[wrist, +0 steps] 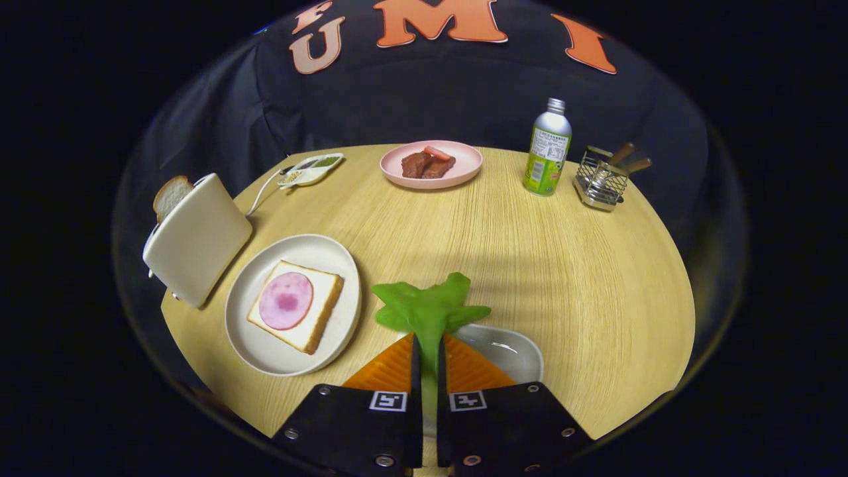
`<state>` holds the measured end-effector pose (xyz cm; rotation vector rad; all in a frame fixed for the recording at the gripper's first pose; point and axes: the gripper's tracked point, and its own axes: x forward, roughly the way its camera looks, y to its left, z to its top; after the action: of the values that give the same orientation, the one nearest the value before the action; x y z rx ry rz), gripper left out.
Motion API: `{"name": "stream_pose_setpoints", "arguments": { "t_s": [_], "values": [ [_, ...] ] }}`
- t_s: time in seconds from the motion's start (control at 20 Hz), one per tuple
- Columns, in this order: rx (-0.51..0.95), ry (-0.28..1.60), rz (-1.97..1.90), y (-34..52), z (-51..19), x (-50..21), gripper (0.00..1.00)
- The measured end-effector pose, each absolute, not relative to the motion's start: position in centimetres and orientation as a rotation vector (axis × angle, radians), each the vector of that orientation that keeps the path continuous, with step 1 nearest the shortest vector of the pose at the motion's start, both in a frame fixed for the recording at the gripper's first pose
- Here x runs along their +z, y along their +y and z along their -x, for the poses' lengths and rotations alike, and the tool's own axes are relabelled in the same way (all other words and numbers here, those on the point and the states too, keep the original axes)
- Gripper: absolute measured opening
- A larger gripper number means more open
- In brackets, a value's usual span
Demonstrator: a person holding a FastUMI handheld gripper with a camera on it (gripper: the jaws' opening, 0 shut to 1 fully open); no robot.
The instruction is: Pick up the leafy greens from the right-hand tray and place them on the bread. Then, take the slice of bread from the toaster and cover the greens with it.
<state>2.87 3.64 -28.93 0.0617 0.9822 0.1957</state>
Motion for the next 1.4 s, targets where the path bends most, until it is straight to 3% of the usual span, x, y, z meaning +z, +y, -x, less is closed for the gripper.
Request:
{"name": "stream_pose_setpoints", "arguments": {
  "t_s": [0.7,1.4],
  "values": [
    [0.416,0.881,-0.100,13.4,-4.9,-25.1,0.09],
    [0.507,0.946,-0.137,19.4,-5.5,-28.4,0.15]
  ]
}}
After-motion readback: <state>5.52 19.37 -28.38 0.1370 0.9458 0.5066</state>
